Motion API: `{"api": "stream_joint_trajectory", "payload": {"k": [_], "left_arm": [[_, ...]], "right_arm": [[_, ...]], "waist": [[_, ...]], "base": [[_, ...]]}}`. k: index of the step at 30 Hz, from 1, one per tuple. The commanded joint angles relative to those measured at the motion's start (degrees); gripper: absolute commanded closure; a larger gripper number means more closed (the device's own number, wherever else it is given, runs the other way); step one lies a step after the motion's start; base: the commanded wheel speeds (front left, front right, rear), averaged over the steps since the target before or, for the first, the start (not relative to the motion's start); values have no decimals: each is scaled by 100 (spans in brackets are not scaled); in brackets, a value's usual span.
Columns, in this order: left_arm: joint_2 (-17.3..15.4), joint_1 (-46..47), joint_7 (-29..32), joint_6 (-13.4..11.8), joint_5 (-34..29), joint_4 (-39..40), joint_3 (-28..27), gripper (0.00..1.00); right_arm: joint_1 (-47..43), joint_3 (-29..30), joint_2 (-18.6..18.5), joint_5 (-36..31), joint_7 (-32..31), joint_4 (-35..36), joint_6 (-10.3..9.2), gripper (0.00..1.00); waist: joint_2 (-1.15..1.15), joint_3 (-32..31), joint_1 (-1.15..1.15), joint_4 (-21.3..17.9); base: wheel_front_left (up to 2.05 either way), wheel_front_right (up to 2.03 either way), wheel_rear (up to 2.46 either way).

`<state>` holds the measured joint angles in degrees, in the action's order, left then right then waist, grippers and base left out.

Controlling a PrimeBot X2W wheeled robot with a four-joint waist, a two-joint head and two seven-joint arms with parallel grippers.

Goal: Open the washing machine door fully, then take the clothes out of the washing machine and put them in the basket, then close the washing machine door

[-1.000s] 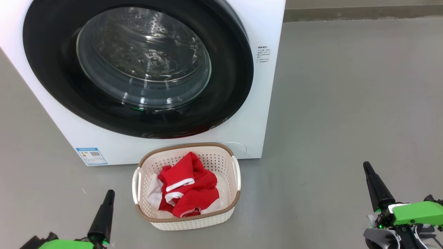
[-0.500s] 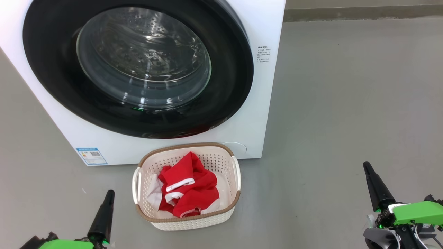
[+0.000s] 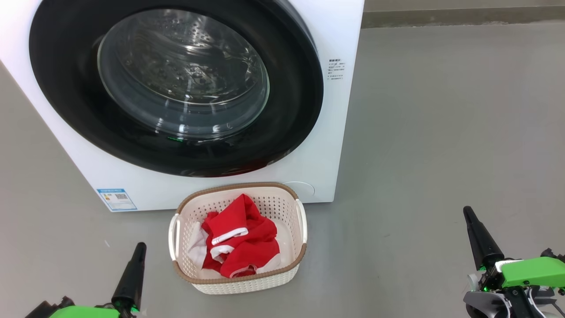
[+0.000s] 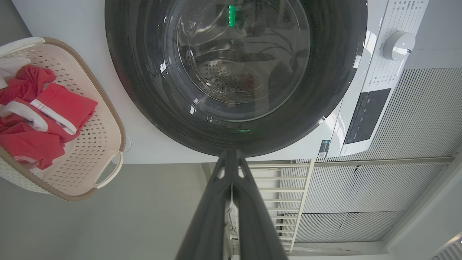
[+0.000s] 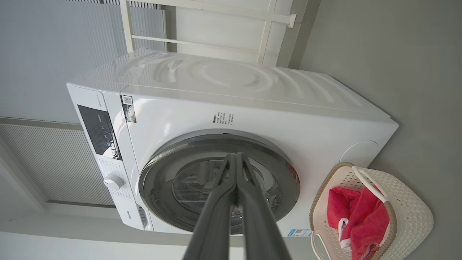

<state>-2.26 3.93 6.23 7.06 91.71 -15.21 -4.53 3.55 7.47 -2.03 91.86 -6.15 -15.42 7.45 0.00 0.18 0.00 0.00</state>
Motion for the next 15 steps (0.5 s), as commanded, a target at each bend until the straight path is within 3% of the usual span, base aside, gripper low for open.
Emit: {"api": "stream_joint_trajectory", "payload": {"k": [1,15], "left_arm": [[-62,226,26,43,45,115,-200,100],[-62,226,26,43,45,116,-199,100]], "right_arm": [[264,-97,-85,33,-32,140,3,100],[264,-97,-85,33,-32,140,3,100]], "waist": [[0,0,0,0],[0,0,0,0]], "base": [[0,0,0],[0,0,0]]}}
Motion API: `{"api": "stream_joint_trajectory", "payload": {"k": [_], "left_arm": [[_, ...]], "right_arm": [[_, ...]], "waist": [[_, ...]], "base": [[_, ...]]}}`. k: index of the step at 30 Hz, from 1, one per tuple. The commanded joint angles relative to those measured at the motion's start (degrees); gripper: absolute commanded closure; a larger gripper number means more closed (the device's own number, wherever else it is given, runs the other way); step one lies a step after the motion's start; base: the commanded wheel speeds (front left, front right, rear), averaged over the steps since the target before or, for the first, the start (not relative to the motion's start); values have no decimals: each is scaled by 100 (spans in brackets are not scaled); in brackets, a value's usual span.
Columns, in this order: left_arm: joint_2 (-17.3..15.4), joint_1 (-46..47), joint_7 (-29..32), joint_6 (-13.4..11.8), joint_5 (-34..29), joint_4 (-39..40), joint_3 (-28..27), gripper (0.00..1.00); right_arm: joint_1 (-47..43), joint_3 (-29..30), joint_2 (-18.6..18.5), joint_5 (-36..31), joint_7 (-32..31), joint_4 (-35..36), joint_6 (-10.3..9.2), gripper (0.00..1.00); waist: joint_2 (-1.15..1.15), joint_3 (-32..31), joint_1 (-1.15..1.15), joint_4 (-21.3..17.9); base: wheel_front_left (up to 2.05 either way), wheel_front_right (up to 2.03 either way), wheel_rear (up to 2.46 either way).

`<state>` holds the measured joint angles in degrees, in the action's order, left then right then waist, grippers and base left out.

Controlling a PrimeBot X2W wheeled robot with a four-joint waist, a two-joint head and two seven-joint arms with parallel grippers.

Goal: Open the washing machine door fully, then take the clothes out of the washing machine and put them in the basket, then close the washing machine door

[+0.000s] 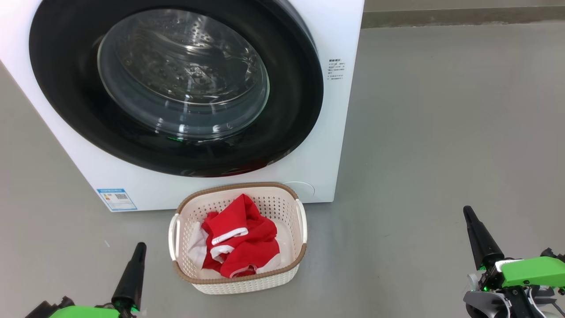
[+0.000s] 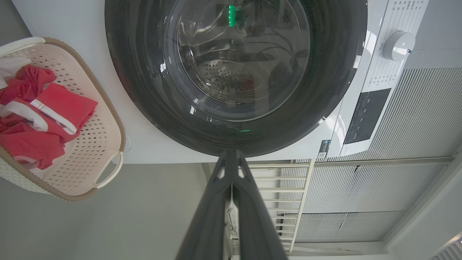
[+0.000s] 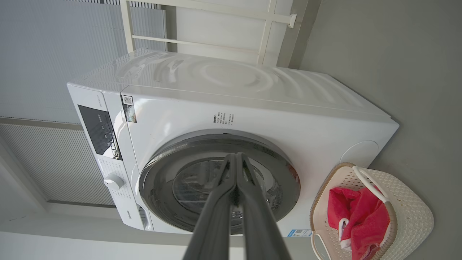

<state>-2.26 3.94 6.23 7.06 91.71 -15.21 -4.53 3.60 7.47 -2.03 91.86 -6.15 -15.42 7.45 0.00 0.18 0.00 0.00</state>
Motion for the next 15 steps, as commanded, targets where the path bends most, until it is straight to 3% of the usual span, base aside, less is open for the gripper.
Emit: {"api": "stream_joint_trajectory", "payload": {"k": [1,15], "left_arm": [[-62,226,26,43,45,116,-199,100],[-62,226,26,43,45,116,-199,100]], "right_arm": [[258,-97,-85,33,-32,140,3,100],[258,-97,-85,33,-32,140,3,100]], "waist": [[0,0,0,0],[0,0,0,0]], "base": [[0,0,0],[0,0,0]]}}
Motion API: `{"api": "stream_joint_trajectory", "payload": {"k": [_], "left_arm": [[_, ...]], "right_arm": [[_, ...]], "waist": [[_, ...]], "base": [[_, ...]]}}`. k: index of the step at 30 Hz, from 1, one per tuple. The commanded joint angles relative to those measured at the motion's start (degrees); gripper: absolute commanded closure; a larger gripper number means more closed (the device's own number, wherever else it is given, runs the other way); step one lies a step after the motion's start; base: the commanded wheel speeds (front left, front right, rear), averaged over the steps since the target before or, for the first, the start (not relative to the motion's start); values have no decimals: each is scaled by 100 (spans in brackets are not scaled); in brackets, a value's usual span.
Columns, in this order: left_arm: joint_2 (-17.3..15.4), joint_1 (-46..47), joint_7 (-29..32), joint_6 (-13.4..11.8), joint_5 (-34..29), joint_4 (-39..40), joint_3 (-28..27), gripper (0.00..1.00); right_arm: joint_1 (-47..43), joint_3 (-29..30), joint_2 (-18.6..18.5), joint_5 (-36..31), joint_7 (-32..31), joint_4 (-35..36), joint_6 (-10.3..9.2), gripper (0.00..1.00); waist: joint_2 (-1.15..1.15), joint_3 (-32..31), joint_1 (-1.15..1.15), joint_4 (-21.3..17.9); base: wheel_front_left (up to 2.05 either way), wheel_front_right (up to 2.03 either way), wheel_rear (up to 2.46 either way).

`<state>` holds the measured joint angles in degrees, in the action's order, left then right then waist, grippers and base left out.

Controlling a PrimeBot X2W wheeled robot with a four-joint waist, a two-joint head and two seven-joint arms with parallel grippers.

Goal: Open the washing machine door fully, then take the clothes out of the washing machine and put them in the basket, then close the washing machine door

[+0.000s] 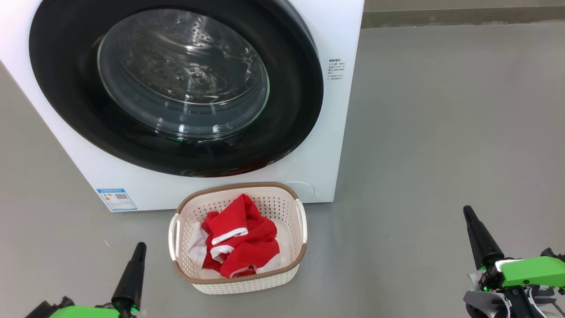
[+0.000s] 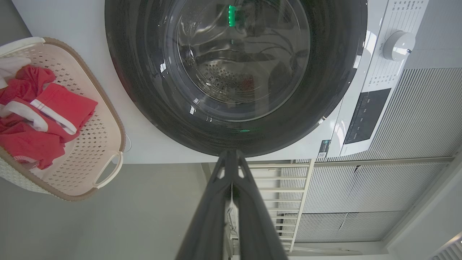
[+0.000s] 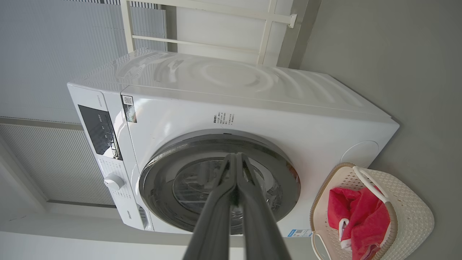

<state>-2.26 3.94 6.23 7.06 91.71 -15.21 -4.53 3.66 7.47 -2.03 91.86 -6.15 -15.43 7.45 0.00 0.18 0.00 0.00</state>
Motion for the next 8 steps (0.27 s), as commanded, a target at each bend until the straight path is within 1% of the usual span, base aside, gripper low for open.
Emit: {"api": "stream_joint_trajectory", "payload": {"k": [1,8], "left_arm": [[-62,226,25,43,46,116,-199,100],[-62,226,25,43,46,116,-199,100]], "right_arm": [[253,-97,-85,33,-32,141,3,100],[253,-97,-85,33,-32,141,3,100]], "waist": [[0,0,0,0],[0,0,0,0]], "base": [[0,0,0],[0,0,0]]}}
